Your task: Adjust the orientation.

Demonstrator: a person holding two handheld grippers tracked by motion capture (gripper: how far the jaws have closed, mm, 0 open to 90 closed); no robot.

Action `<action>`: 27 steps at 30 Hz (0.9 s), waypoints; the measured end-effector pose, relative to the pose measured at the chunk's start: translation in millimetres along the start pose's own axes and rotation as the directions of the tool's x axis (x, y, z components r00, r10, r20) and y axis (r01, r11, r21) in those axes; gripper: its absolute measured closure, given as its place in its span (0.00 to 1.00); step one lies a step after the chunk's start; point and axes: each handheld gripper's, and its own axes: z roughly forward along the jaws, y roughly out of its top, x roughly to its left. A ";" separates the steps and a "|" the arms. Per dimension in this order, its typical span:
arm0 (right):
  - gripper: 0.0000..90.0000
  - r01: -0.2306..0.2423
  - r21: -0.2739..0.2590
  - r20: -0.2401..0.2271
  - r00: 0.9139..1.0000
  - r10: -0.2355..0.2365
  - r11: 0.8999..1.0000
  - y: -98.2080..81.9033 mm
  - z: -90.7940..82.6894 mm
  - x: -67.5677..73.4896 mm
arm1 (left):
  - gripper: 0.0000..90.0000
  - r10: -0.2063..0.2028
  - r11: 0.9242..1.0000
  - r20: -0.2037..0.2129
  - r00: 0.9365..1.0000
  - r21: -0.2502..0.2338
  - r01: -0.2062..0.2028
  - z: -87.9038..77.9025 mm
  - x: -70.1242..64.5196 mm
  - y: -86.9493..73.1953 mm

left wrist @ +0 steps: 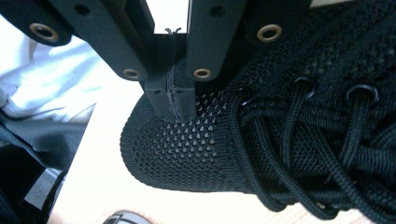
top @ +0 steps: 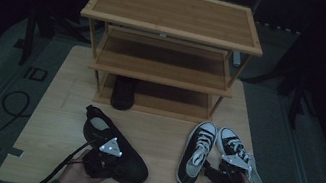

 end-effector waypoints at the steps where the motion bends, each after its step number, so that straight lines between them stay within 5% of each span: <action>1: 0.32 0.000 0.000 0.000 1.000 0.000 1.000 0.0 0.0 0.0 | 1.00 0.004 1.000 -0.003 1.000 -0.002 -0.004 1.8 -0.3 1.6; 14: 0.32 0.000 0.000 0.000 1.000 0.000 1.000 0.0 0.0 0.0 | 1.00 0.046 0.999 -0.042 0.998 -0.004 -0.047 30.0 1.0 40.3; 21: 0.32 0.000 0.000 -0.001 1.000 0.000 1.000 0.0 0.0 -0.1 | 1.00 0.001 1.000 -0.081 0.997 -0.002 -0.001 40.0 7.9 57.5; 27: 0.32 0.000 0.000 -0.001 1.000 0.000 1.000 0.0 0.0 -0.1 | 1.00 -0.053 0.999 -0.139 0.989 0.001 0.054 47.5 13.8 72.1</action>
